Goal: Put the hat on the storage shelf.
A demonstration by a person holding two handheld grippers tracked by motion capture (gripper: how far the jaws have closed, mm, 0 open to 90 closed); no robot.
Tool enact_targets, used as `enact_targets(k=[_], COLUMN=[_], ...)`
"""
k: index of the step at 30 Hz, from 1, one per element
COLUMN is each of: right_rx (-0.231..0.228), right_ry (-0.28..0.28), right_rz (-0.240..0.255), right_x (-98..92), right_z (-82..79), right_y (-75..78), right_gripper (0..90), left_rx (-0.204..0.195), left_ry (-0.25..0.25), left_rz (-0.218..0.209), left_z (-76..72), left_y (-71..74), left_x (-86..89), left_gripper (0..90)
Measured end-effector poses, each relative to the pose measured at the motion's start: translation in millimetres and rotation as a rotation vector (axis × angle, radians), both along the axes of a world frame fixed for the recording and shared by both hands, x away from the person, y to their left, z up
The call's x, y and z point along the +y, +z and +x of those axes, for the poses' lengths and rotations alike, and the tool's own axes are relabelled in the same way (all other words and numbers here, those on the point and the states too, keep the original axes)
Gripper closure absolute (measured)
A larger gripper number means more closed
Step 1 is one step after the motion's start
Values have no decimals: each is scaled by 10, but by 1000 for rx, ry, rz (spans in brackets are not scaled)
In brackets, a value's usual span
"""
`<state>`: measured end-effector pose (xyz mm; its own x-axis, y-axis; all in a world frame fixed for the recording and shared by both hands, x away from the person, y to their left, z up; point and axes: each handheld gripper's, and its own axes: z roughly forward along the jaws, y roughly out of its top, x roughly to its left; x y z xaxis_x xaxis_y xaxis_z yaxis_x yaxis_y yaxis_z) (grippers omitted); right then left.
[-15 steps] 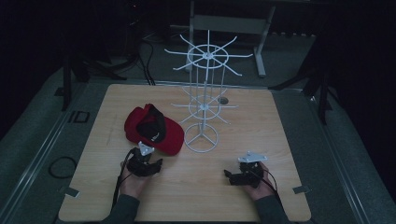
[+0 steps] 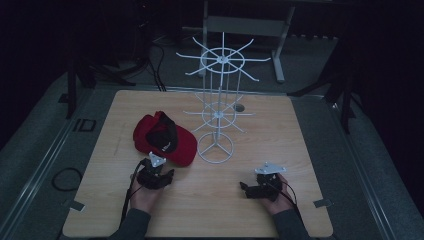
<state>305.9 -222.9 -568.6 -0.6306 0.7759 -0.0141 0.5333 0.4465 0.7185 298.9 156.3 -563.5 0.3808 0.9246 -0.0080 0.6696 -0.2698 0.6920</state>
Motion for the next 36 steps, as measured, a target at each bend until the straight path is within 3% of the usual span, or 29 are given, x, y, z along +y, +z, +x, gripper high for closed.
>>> enact_targets(k=[7, 10, 16, 20, 25, 32, 36], right_rx=[0, 0, 0, 0, -1, -2, -2], right_ry=[0, 0, 0, 0, 0, 1, 1], right_rz=[0, 0, 0, 0, 0, 0, -1], right_x=[0, 0, 0, 0, 0, -1, -1], right_z=[0, 0, 0, 0, 1, 1, 1], right_y=[0, 0, 0, 0, 0, 0, 0], right_gripper=[129, 129, 129, 129, 129, 129, 129], left_rx=[4, 5, -34, -38, -68, -48, -38], left_ry=[-3, 7, -16, -34, -34, -52, -25], left_rz=[-1, -26, -44, -64, -64, -111, -130], left_z=[-2, -13, -83, -116, -159, -146, -61], left_y=[4, 8, 73, 109, 158, 169, 175], left_x=[-8, -18, -103, -137, -201, -288, -338], left_gripper=[520, 542, 547, 540, 523, 521, 521])
